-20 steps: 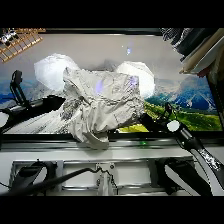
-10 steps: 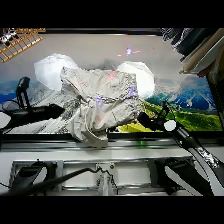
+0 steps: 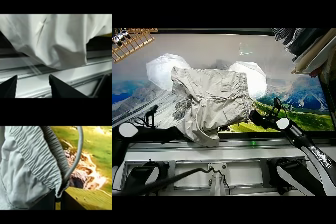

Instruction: Fold the clothes and pants, and hang the long-sleeved shirts on hangers.

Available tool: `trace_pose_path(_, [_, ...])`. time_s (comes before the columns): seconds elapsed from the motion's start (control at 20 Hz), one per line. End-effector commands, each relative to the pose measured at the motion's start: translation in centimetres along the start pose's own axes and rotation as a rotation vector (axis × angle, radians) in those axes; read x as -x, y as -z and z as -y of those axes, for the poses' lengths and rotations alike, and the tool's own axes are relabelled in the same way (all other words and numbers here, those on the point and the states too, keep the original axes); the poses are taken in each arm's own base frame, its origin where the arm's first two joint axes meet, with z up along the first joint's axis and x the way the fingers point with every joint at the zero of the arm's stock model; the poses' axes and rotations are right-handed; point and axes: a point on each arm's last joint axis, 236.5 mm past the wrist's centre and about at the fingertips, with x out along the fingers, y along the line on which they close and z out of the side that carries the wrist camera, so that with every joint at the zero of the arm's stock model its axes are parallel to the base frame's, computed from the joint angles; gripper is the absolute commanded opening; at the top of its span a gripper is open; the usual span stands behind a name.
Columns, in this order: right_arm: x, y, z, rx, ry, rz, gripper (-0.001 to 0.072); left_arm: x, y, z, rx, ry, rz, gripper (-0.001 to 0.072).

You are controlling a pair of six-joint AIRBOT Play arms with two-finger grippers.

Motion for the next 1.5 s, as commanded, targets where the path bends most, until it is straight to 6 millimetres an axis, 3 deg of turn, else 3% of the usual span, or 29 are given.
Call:
trace_pose_path(0.0, [0.0, 0.3, 0.0, 0.007, 0.001, -0.013, 0.0036, -2.5, 0.7, -0.1, 0.12, 0.077, 0.009, 0.0449])
trace_pose_path(0.05, [0.0, 0.3, 0.0, 0.019, 0.0, -0.016, 0.0036, -2.9, 0.4, -0.1, 0.142, 0.093, 0.028, 0.0522])
trace_pose_path(0.1, [0.0, 0.4, 0.0, 0.025, 0.001, -0.02, 0.0036, -3.1, 0.0, 0.0, 0.159, 0.106, 0.051, 0.053])
trace_pose_path(0.55, [0.0, 0.9, 0.0, 0.025, 0.002, -0.04, 0.0037, -5.5, -2.4, -1.8, 0.249, 0.084, 0.083, 0.055])
trace_pose_path(0.7, [0.1, 1.3, 0.0, 0.027, 0.004, -0.057, 0.0037, -7.1, -3.9, -0.5, 0.293, 0.148, 0.104, 0.0545])
trace_pose_path(0.75, [0.2, 1.4, -0.1, 0.037, 0.0, -0.058, 0.0037, -7.8, -4.2, 0.3, 0.304, 0.18, 0.104, 0.0514])
trace_pose_path(0.85, [0.8, 1.4, -0.6, 0.062, -0.017, -0.05, 0.0037, -8.7, -5.1, 2.2, 0.294, 0.249, 0.121, 0.015])
trace_pose_path(0.9, [1.2, 1.4, -1.0, 0.07, -0.028, -0.047, 0.0037, -8.4, -5.9, 3.2, 0.263, 0.285, 0.139, 0.0008])
trace_pose_path(1.1, [3.2, 1.1, -1.7, 0.173, -0.04, -0.009, 0.0036, -3.7, -11.0, 6.5, 0.068, 0.346, 0.233, 0.0003])
trace_pose_path(1.3, [4.4, 1.6, -1.3, 0.259, -0.016, -0.011, 0.0037, 2.9, -17.8, 6.1, -0.217, 0.159, 0.405, 0.0002])
trace_pose_path(1.45, [4.9, 2.0, -1.5, 0.271, -0.024, -0.018, 0.0037, 6.5, -21.8, 5.0, -0.4, -0.041, 0.509, 0.0002])
